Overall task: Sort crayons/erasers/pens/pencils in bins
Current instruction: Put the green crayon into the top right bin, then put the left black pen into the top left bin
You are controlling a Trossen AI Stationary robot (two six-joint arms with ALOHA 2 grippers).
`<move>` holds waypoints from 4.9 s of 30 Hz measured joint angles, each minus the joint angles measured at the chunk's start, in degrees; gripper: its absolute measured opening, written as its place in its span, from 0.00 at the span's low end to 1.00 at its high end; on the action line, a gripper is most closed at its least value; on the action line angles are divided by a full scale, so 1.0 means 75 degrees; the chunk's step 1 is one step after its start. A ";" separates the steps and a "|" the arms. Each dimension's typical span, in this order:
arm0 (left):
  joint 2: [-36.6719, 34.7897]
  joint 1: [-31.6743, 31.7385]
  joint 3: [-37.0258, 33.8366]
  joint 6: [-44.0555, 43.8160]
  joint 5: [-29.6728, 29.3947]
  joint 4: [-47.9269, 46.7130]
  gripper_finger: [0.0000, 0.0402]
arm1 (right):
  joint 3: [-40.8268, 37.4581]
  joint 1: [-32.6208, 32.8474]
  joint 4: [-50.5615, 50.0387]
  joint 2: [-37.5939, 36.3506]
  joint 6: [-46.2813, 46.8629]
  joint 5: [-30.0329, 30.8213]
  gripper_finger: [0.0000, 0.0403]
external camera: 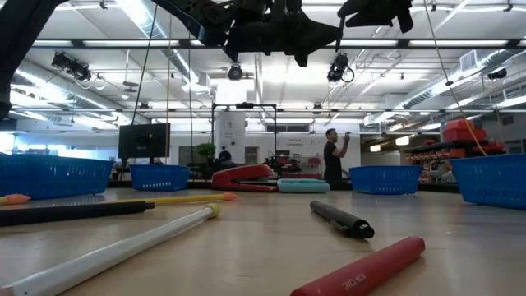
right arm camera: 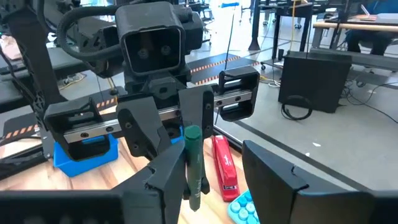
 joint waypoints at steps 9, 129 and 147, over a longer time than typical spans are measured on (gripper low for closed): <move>0.0000 0.0000 0.0000 0.0066 -0.0020 -0.0097 0.10 | 0.0000 0.0003 0.0065 0.0154 0.0000 -0.0023 0.15; -0.1610 -0.2428 -0.2827 -0.4216 -0.4864 -0.7202 0.05 | -0.0004 -0.0451 -0.1904 0.2599 0.0834 -0.3177 0.29; -0.1612 -0.2589 -0.2824 -0.4805 -0.5573 -0.6156 0.17 | -0.0006 0.0866 -0.2013 0.2626 0.0380 -0.2229 0.29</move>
